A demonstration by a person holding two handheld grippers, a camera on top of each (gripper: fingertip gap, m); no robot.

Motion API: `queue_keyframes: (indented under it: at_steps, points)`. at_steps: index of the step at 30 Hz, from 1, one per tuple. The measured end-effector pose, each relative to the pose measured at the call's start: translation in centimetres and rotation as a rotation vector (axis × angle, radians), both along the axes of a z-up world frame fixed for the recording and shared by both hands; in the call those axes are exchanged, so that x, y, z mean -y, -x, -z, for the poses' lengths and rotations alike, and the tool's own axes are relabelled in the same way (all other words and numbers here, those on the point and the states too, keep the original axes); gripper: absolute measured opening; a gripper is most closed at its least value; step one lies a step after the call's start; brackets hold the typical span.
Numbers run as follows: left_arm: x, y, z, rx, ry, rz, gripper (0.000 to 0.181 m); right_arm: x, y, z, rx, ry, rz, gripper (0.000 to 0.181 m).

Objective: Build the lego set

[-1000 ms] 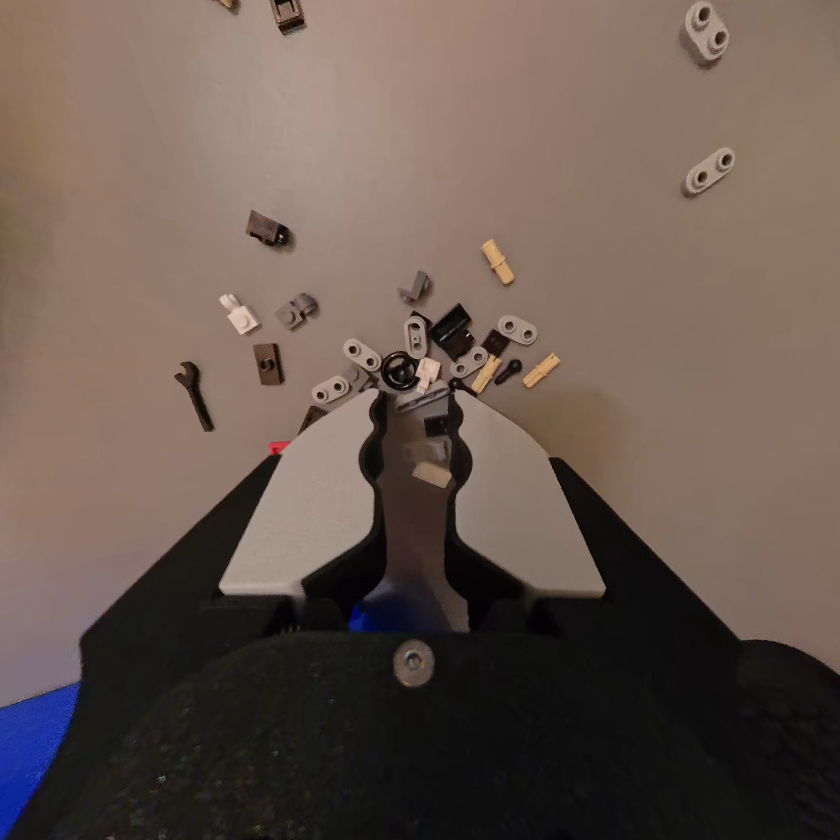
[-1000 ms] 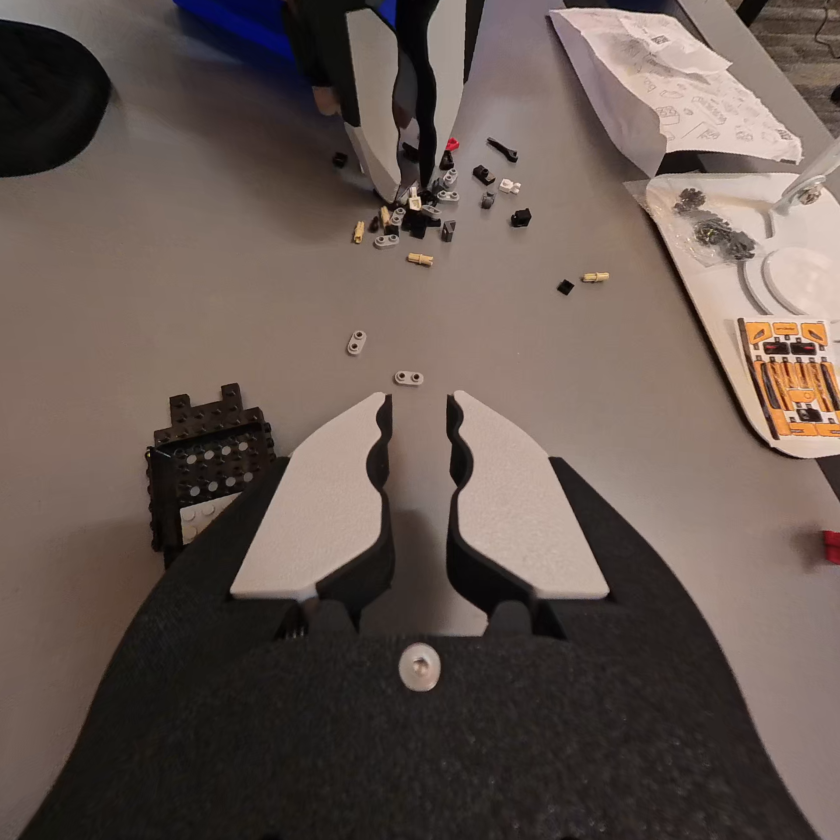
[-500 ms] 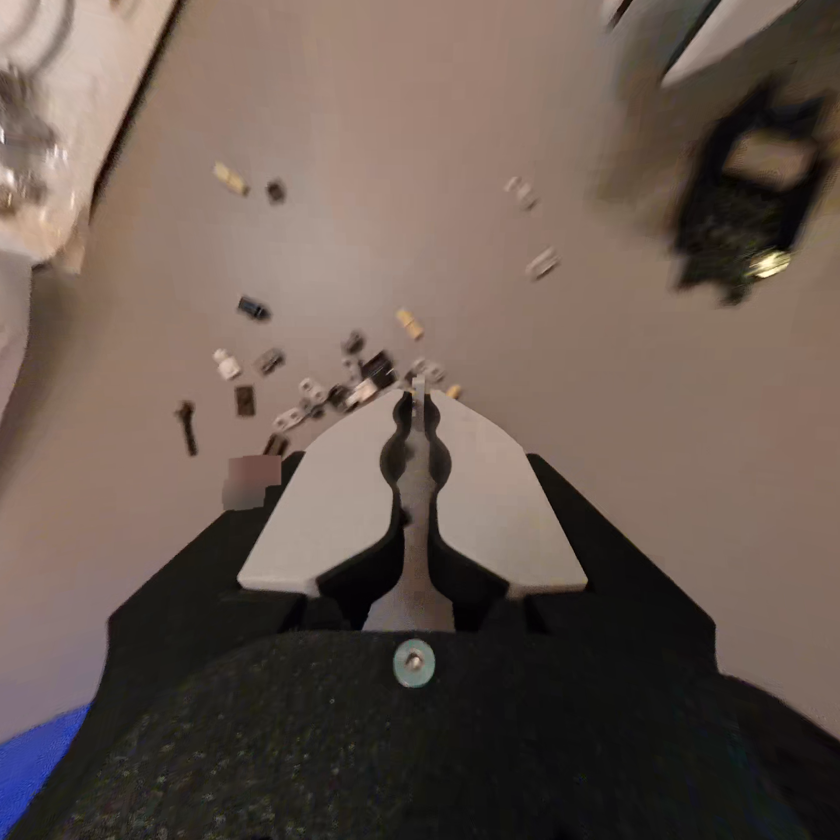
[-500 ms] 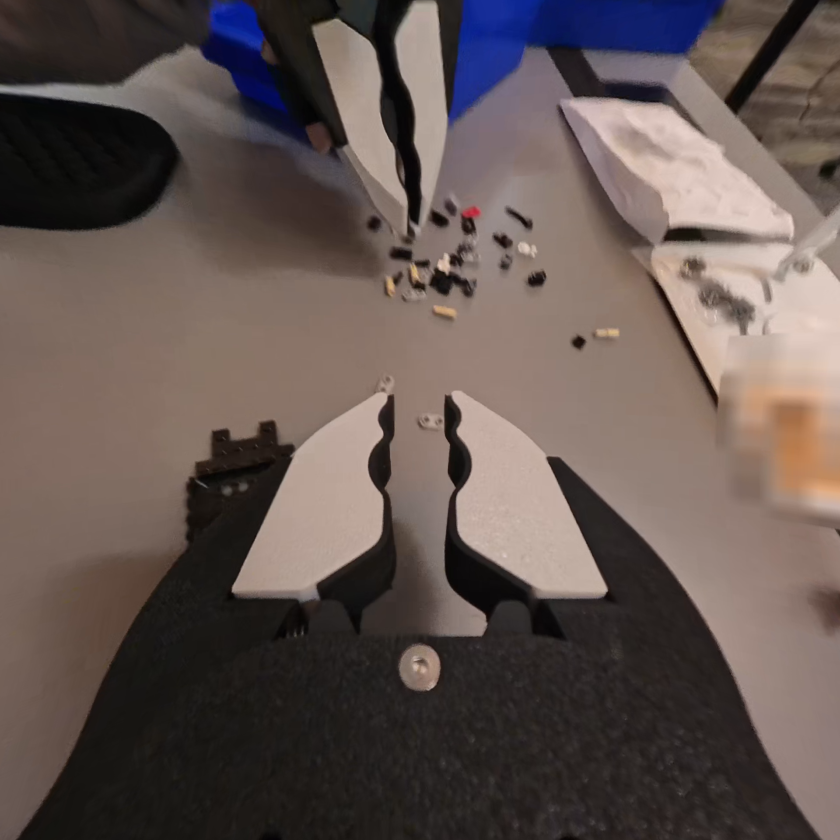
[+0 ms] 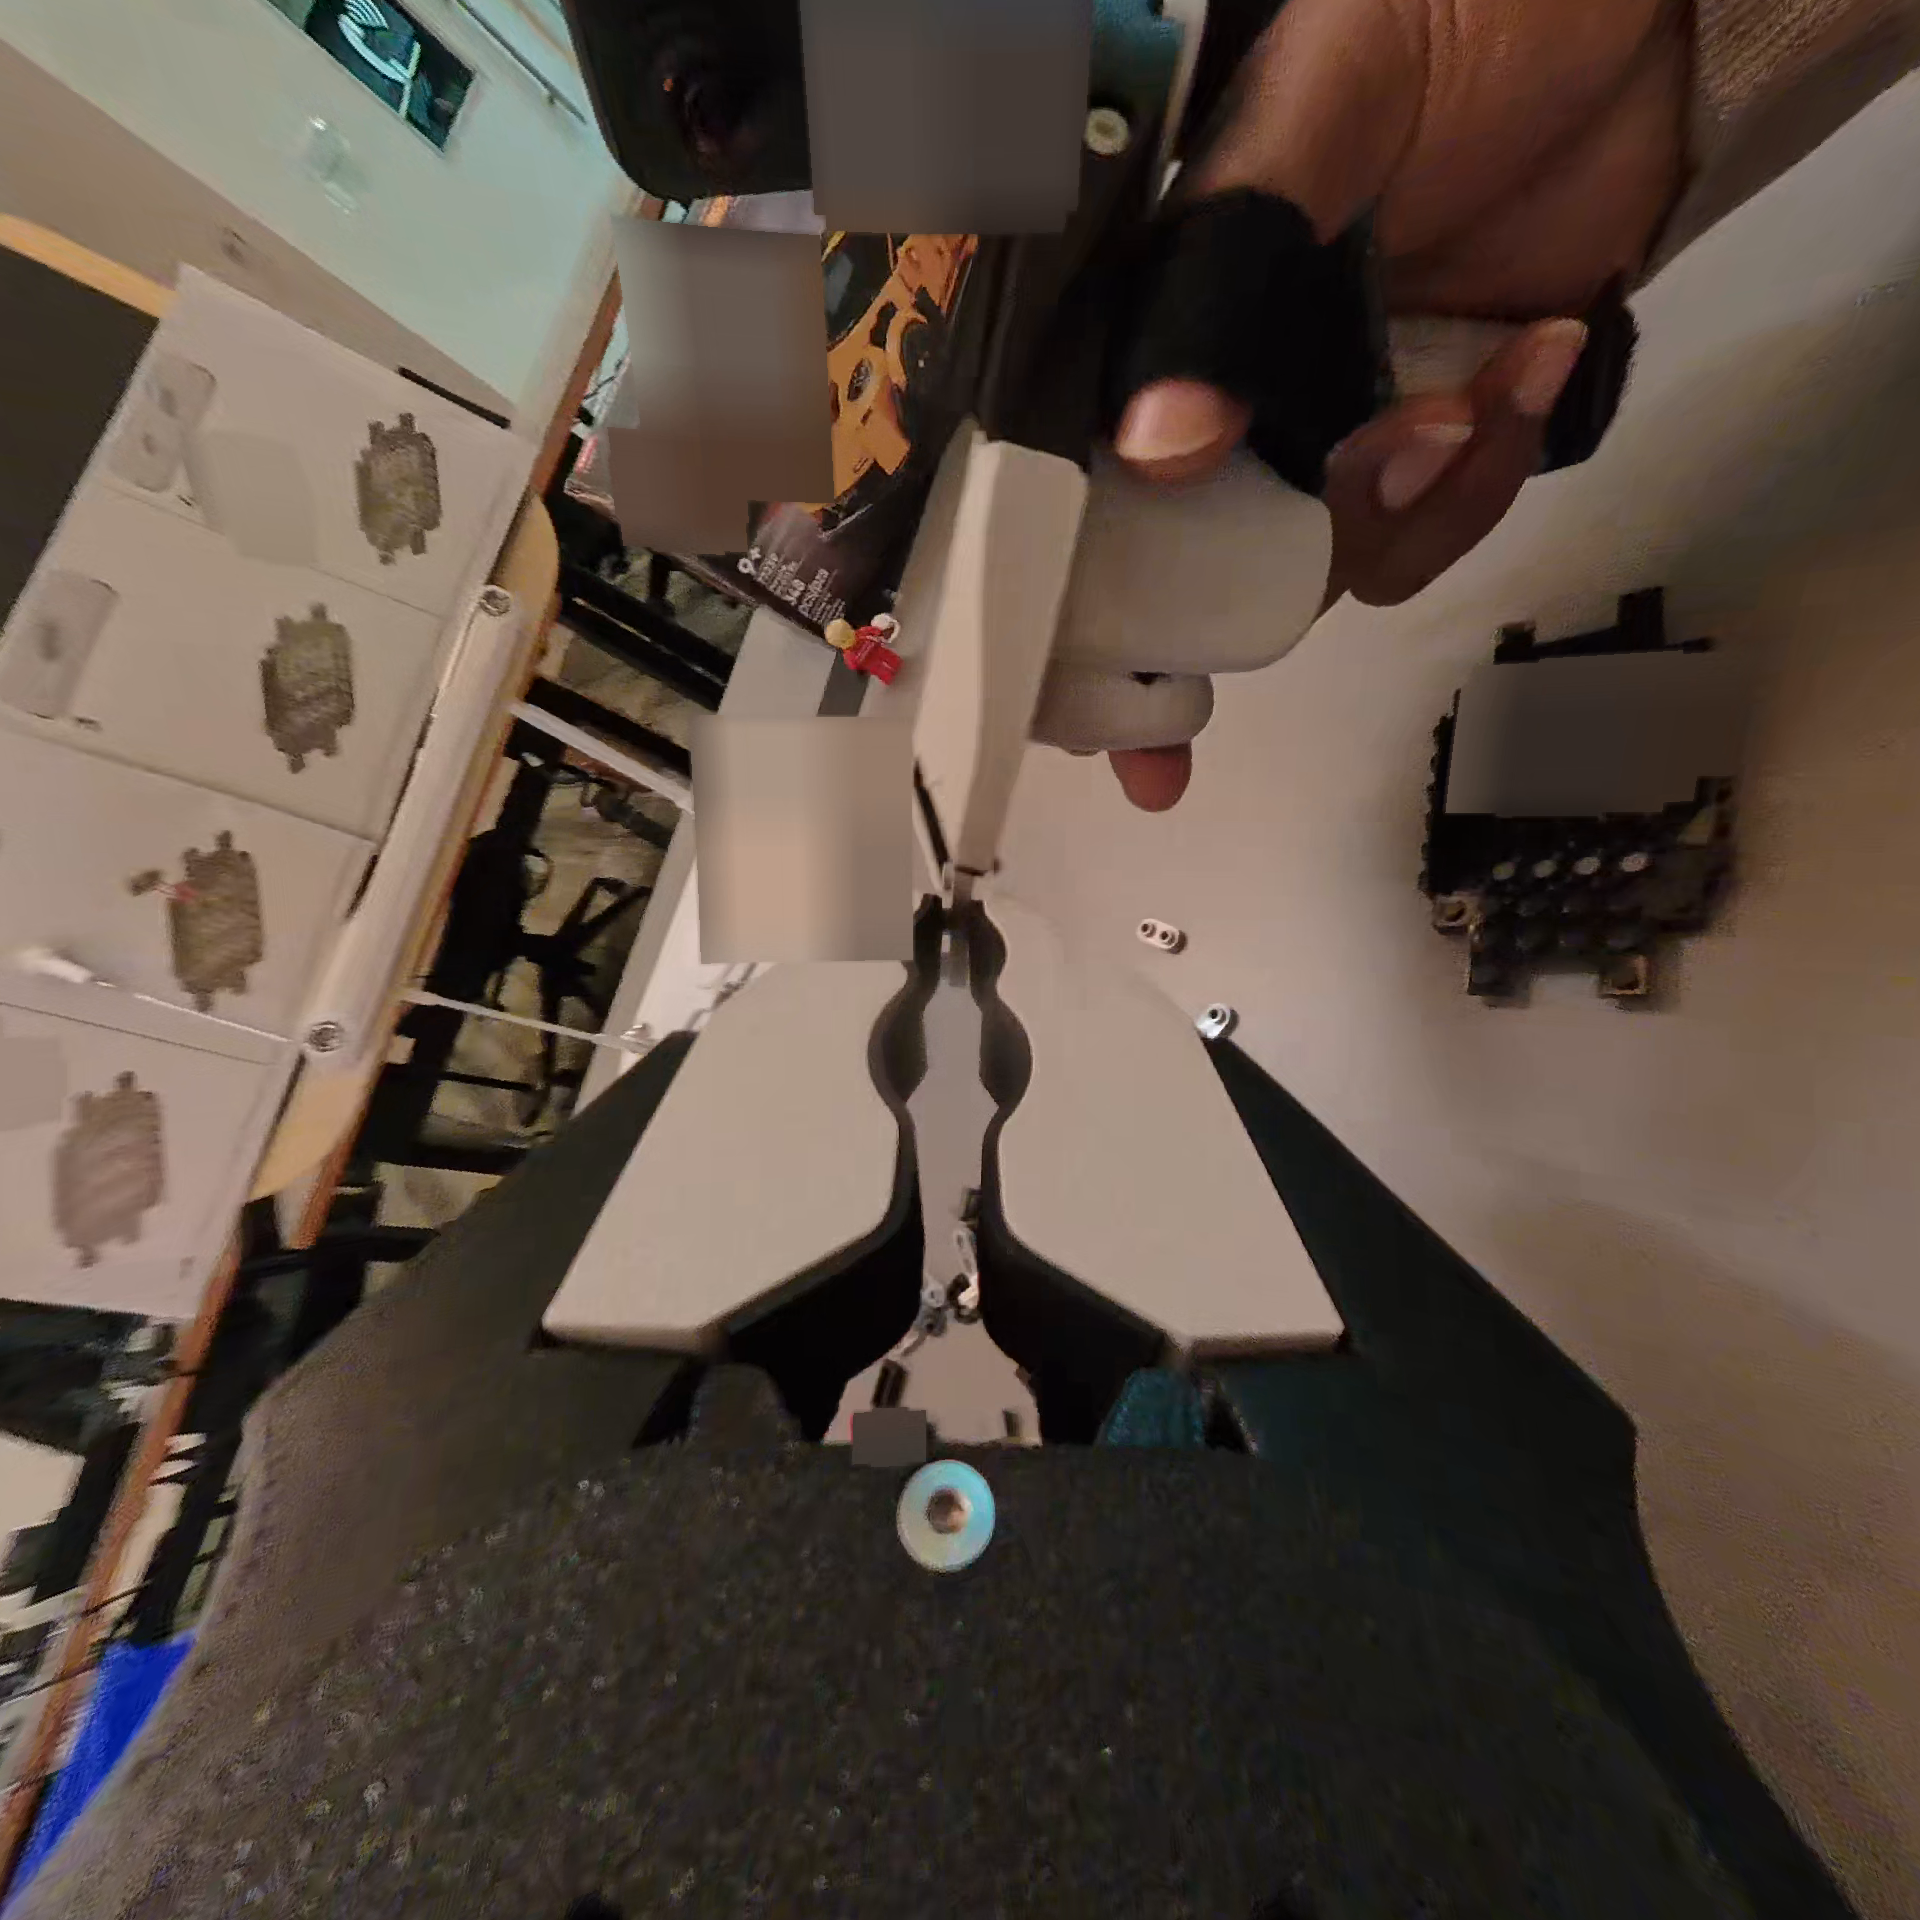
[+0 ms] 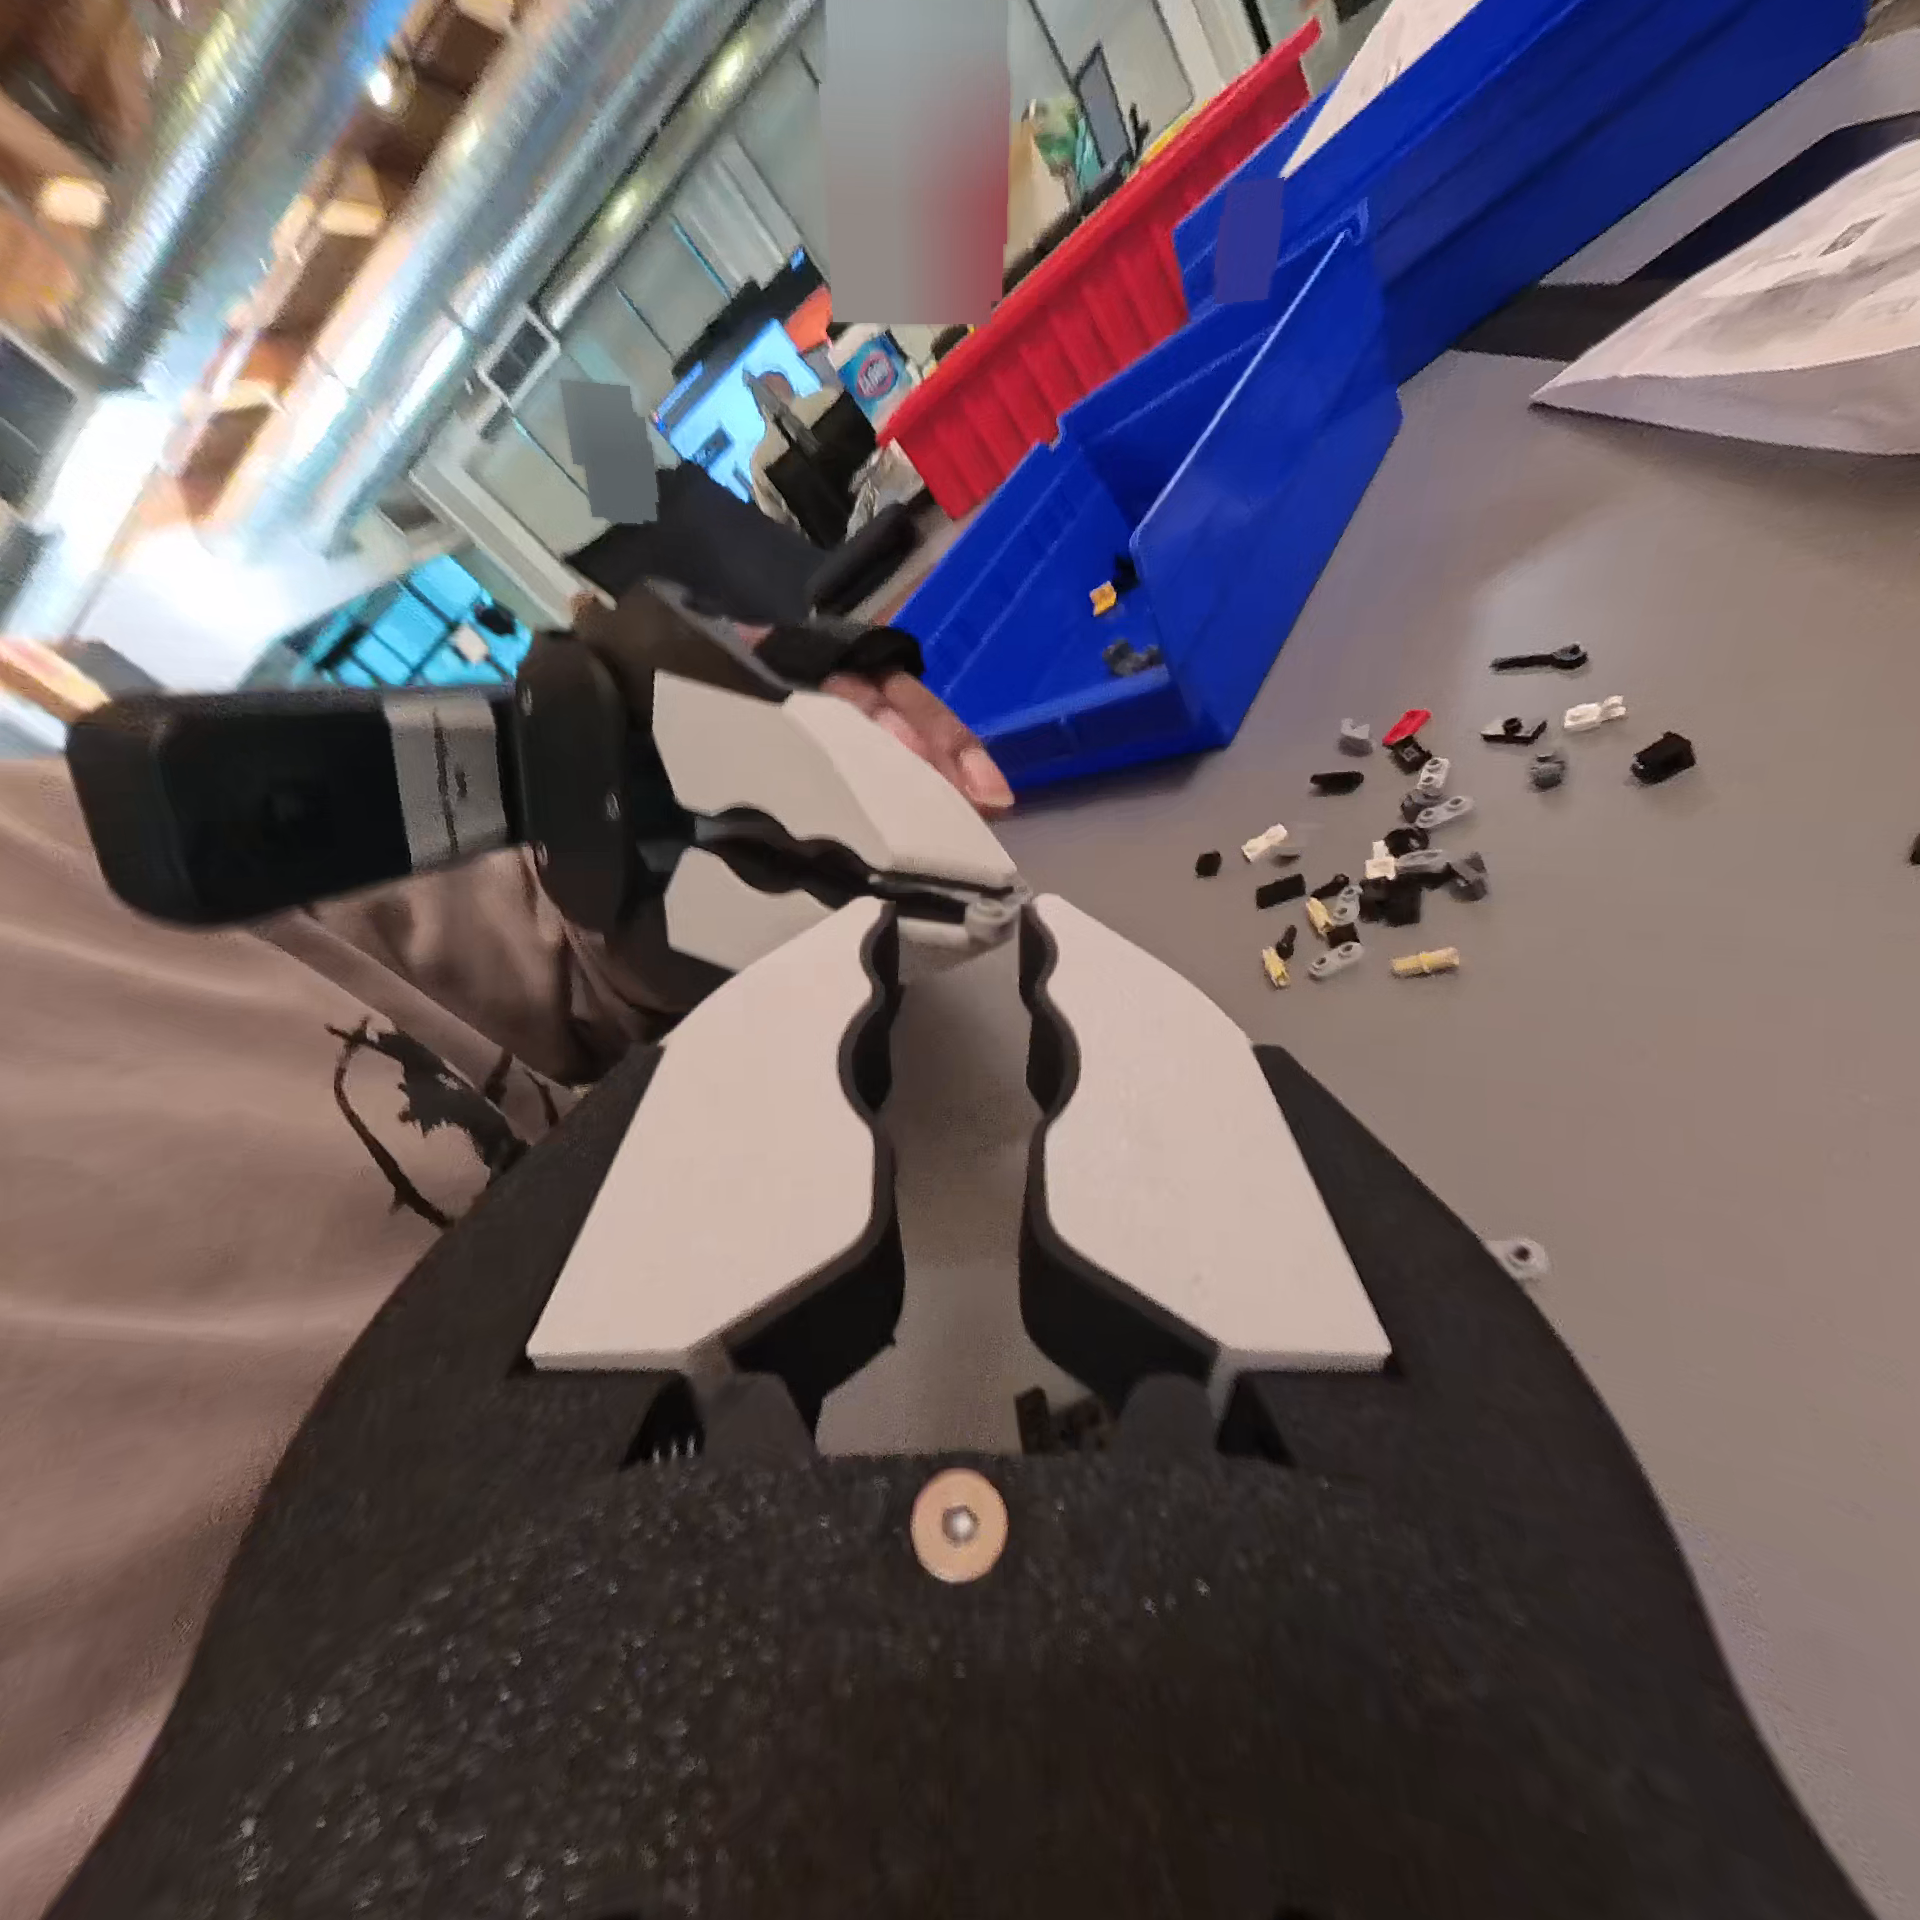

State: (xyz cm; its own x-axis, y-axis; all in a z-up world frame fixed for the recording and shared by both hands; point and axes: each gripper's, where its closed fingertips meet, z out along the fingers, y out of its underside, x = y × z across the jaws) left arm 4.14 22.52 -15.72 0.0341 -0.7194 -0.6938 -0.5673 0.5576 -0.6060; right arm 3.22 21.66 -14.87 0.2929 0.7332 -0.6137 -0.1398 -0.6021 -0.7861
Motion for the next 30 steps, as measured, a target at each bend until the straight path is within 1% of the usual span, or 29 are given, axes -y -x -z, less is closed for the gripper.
queue_keyframes:
  at_steps: [2, 5, 7, 9, 10, 12, 13, 15, 16, 18, 21, 22, 23, 24, 28, 30]
  points:
    - [0.0, 0.0, -0.1, -0.002, -0.065, -0.011, 0.005, -0.4, 0.1, 0.0, 0.007, 0.004, 0.036, 0.017]
    - [-0.3, 0.2, 0.0, -0.017, -0.112, -0.037, 0.004, -0.7, 0.1, 0.5, 0.076, -0.022, 0.076, 0.008]
    - [-0.2, 0.2, 0.1, -0.012, -0.116, -0.043, 0.005, -0.7, 0.1, 0.6, 0.093, -0.028, 0.077, 0.008]
    - [0.0, 0.1, 0.0, 0.018, -0.088, -0.023, 0.005, -0.4, -0.1, 0.5, 0.11, -0.075, 0.051, 0.007]
    - [0.2, 0.1, 0.0, 0.038, -0.039, -0.007, 0.01, -0.2, -0.4, 0.3, 0.128, -0.136, 0.031, 0.007]
    - [1.0, 0.0, 0.5, 0.074, 0.153, 0.049, 0.027, 1.0, -1.2, -0.2, 0.186, -0.331, -0.039, 0.007]
    - [1.8, -0.1, 0.5, 0.104, 0.281, 0.093, 0.028, 2.0, -1.5, -0.8, 0.179, -0.411, -0.079, 0.007]
    - [3.3, -0.3, -0.5, 0.207, 0.505, 0.187, 0.026, 3.5, -1.9, -1.8, 0.151, -0.512, -0.135, 0.007]
    - [4.1, -0.4, -1.0, 0.238, 0.588, 0.239, 0.024, 3.8, -2.0, -1.9, 0.166, -0.546, -0.149, 0.007]
    - [4.9, -0.5, -1.7, 0.274, 0.686, 0.297, 0.021, 4.5, -2.0, -1.8, 0.176, -0.588, -0.178, 0.007]
    - [5.8, -0.8, -1.9, 0.274, 0.761, 0.356, 0.02, 4.9, -1.8, -1.8, 0.158, -0.618, -0.195, 0.007]
    - [5.9, -0.8, -1.9, 0.276, 0.761, 0.36, 0.017, 5.0, -1.7, -1.7, 0.155, -0.622, -0.204, 0.007]
    - [5.8, -0.9, -1.8, 0.279, 0.749, 0.36, 0.009, 5.1, -1.6, -1.6, 0.151, -0.623, -0.212, 0.007]
    - [5.9, -0.9, -1.7, 0.277, 0.74, 0.363, 0.008, 5.1, -1.6, -1.4, 0.152, -0.624, -0.212, 0.007]
    - [5.8, -1.0, -0.9, 0.255, 0.729, 0.35, 0.007, 4.9, -1.7, -0.7, 0.173, -0.617, -0.22, 0.007]
    - [5.4, -1.1, -0.1, 0.243, 0.715, 0.328, 0.008, 4.5, -1.9, 0.1, 0.237, -0.599, -0.216, 0.007]
